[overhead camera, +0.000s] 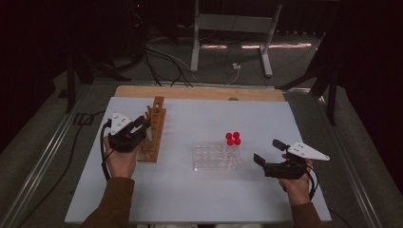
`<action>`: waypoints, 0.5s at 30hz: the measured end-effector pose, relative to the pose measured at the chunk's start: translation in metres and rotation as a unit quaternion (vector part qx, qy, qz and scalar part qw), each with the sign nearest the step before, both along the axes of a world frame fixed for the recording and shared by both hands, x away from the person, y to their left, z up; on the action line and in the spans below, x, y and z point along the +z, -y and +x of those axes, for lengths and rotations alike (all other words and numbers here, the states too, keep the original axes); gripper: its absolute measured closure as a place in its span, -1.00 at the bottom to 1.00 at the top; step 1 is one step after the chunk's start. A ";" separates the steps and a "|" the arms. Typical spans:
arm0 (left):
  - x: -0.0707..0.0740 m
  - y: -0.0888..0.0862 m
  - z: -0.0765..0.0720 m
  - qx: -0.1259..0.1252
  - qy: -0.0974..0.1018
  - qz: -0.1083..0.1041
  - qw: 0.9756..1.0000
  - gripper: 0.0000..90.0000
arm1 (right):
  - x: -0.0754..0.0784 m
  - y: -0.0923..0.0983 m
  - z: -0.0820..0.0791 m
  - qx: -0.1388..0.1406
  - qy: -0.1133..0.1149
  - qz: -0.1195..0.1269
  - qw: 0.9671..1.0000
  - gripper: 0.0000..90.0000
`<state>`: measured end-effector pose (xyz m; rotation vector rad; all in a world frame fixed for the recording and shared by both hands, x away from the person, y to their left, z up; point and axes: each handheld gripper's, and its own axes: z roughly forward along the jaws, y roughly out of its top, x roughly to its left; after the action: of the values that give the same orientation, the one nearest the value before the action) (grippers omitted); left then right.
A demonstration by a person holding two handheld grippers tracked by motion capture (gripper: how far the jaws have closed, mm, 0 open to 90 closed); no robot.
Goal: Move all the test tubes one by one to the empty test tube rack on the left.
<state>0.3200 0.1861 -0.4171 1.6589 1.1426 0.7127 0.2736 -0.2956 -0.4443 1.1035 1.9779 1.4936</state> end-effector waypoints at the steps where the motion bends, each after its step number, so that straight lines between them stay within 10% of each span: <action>1: -0.003 0.000 0.000 -0.001 -0.004 0.002 1.000 0.59 | 0.000 0.000 0.000 0.000 0.000 0.000 1.000 -0.97; 15: -0.023 0.003 0.002 -0.003 -0.028 0.014 0.999 0.59 | -0.001 -0.002 0.000 0.005 0.001 0.000 1.000 -0.97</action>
<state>0.3217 0.1835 -0.4398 1.7155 1.1709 0.6851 0.2732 -0.2939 -0.4454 1.0937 1.9843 1.4983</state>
